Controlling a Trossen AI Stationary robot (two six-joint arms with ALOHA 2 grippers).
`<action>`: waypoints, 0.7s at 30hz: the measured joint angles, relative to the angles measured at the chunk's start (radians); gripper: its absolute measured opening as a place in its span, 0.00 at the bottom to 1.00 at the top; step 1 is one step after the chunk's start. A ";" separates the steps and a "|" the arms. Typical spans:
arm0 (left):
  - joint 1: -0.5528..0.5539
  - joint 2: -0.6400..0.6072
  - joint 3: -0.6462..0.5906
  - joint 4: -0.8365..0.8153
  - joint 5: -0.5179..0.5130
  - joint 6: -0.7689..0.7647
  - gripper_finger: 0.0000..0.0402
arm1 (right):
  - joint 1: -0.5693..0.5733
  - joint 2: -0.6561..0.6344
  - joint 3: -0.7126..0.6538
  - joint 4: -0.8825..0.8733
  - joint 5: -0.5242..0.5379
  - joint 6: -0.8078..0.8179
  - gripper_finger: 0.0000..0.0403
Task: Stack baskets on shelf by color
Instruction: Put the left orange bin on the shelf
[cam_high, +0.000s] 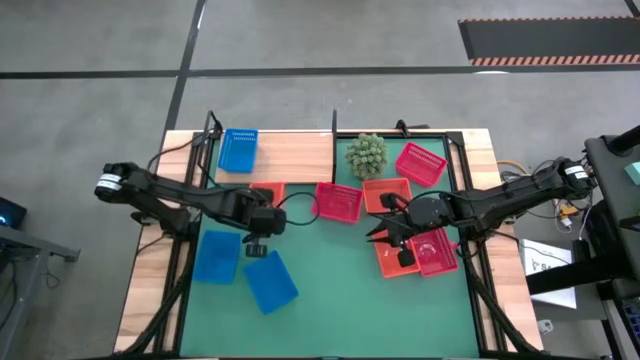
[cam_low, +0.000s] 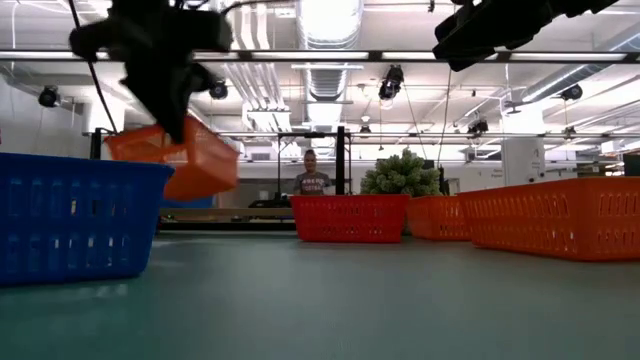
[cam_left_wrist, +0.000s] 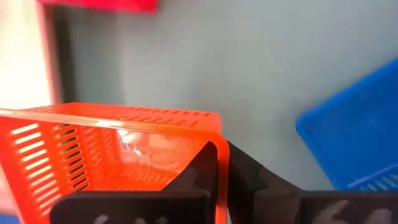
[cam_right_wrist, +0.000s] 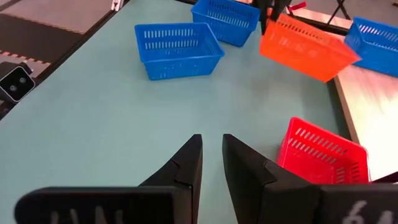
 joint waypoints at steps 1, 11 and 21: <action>0.000 0.000 0.017 0.000 -0.014 0.010 0.00 | 0.000 0.000 0.000 0.001 0.000 -0.001 0.14; 0.095 0.000 0.071 0.094 -0.115 0.229 0.00 | 0.000 0.000 0.000 -0.020 0.000 -0.016 0.14; 0.494 0.017 0.070 0.225 0.002 0.392 0.00 | 0.000 0.000 0.000 -0.022 -0.001 -0.051 0.14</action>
